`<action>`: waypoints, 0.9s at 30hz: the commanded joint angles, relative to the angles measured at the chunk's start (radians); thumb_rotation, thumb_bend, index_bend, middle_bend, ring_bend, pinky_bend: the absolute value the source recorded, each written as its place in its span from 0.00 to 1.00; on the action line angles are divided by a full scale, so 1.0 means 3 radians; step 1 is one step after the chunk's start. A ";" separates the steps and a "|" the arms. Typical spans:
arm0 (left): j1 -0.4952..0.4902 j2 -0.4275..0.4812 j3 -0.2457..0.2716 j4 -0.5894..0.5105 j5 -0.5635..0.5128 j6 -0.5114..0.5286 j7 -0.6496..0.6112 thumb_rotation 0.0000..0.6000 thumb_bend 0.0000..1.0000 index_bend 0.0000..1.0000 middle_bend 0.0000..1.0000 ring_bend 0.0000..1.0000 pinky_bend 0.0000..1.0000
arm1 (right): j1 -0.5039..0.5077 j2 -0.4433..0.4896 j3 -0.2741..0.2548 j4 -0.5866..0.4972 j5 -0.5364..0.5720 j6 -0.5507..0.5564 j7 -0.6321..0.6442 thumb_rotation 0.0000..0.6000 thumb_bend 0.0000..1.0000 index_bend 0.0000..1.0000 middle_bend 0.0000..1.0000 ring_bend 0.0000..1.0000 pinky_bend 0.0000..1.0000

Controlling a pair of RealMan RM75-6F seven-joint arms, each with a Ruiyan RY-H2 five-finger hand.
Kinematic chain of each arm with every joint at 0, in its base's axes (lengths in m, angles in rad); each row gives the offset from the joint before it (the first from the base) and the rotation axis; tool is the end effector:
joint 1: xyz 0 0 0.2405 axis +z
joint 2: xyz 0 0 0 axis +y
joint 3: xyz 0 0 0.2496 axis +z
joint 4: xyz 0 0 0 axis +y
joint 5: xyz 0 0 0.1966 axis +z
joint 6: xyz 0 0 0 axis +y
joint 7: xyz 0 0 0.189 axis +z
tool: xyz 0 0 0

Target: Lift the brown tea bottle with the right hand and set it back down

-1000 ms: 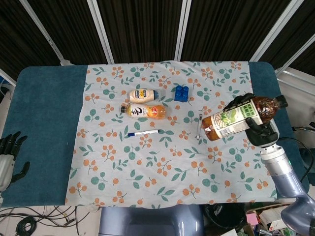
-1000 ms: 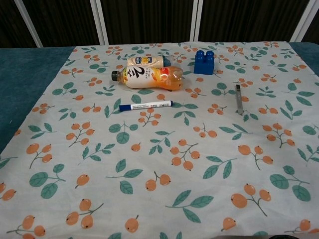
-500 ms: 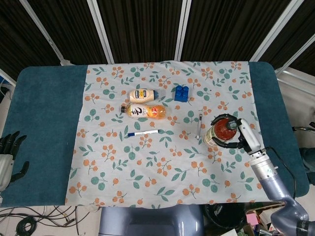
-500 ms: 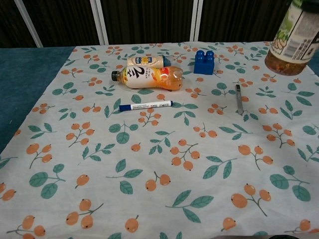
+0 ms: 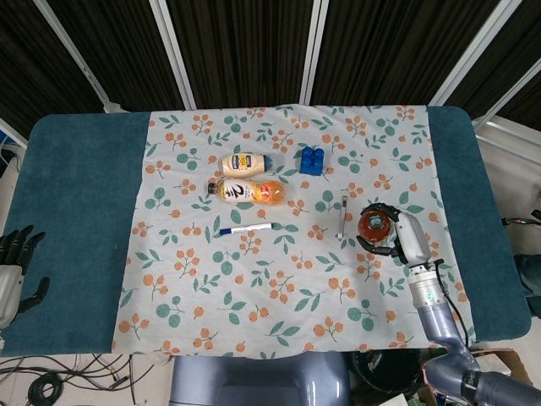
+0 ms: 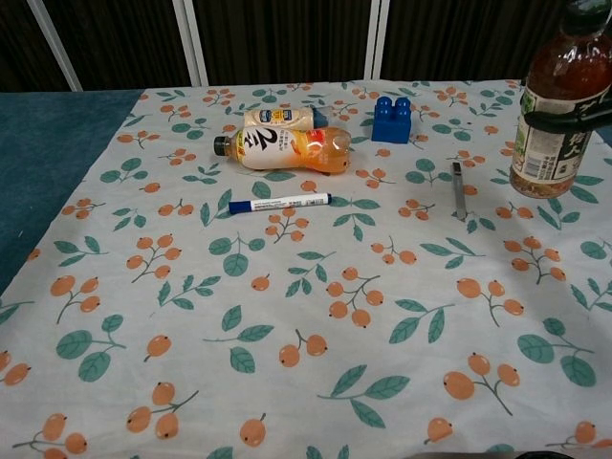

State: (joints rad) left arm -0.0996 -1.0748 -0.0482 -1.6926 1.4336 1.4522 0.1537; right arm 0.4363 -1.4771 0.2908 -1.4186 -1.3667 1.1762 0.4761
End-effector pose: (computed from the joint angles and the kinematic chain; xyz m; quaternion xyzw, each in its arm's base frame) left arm -0.2980 0.2271 0.1730 -0.6083 -0.3732 -0.3372 0.6139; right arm -0.2099 -0.3610 0.0710 0.4826 -0.5426 0.5886 0.3554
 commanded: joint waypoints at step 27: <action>-0.0011 0.0008 -0.0005 -0.0007 -0.0029 -0.0027 0.0009 1.00 0.39 0.12 0.02 0.01 0.10 | 0.0210 -0.0515 -0.0070 0.0731 0.0217 -0.0389 0.0498 1.00 0.38 0.44 0.40 0.54 0.66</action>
State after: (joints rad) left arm -0.1029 -1.0725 -0.0496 -1.6947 1.4249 1.4440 0.1566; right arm 0.4970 -1.6292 0.2735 -1.2030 -1.2976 1.0619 0.6235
